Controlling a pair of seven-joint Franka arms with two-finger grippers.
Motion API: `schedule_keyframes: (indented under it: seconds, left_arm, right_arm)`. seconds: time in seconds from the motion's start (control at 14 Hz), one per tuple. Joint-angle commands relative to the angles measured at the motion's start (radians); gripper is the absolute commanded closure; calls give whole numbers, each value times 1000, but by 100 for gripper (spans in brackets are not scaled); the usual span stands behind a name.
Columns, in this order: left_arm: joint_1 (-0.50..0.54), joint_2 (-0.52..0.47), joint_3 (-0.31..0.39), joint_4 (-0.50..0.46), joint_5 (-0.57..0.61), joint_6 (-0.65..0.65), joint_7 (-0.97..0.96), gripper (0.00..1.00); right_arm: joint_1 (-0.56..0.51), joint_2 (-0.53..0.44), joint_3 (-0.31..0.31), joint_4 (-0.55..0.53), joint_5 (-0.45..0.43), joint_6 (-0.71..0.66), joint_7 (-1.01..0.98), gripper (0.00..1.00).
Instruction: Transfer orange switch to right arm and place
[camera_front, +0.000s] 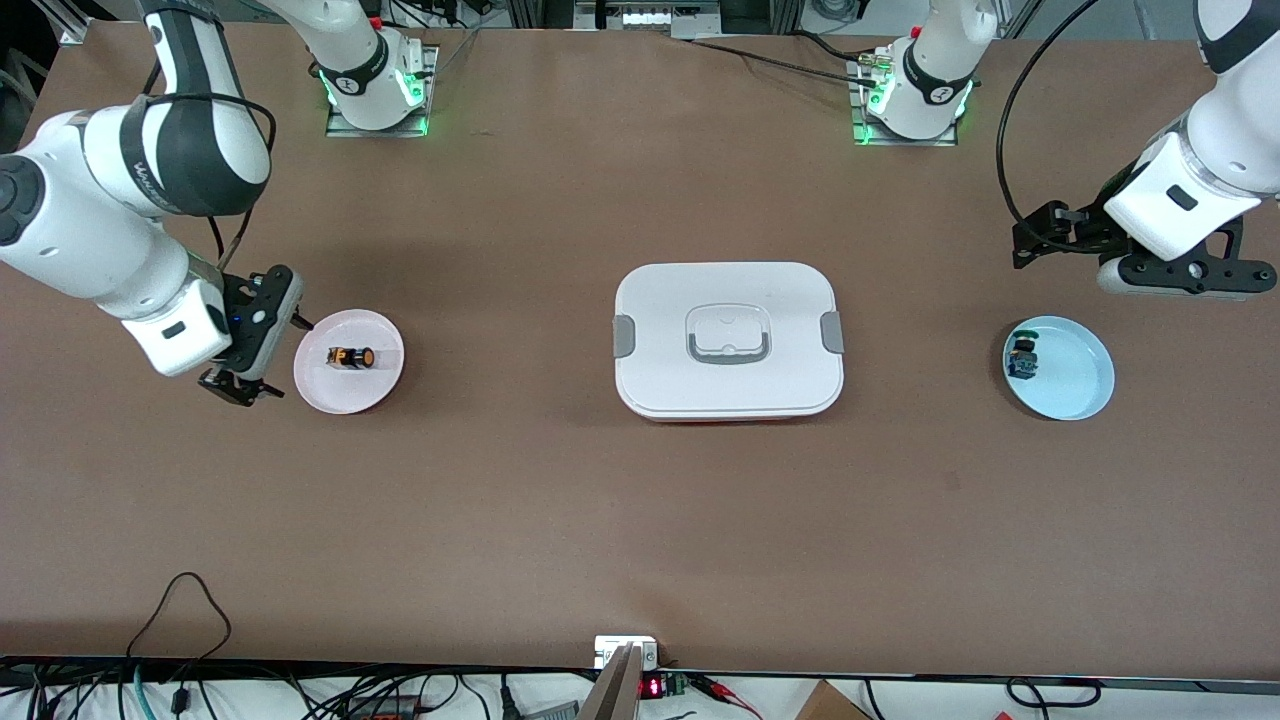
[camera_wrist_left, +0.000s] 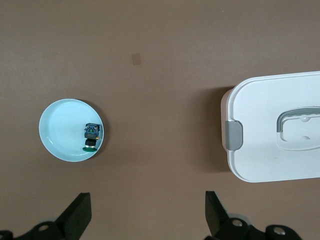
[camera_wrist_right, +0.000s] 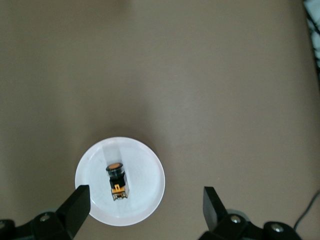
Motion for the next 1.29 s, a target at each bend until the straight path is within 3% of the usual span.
schedule_keyframes:
  seconds: [0.0,0.29,0.64,0.71,0.93,1.21]
  left_arm:
    - [3,48,5,85,3,-16,5,0]
    - [6,93,8,116,3,-13,3,0]
    - [2,60,-2,109,53,-7,5,0]
    - [6,40,-9,81,52,3,2,0]
    - [9,-89,-14,-81,50,62,2,0]
    - [38,-85,-6,-76,9,68,23,0]
  right_arm:
    - [3,-20,-5,22,8,-46,259,0]
    - [4,-38,-5,74,11,-209,649,0]
    - [29,-50,-3,128,16,-419,1080,0]
    - [29,-57,-6,127,10,-421,1087,0]
    - [30,-63,-126,128,19,-401,1081,0]
    - [27,-69,-180,169,22,-427,1185,0]
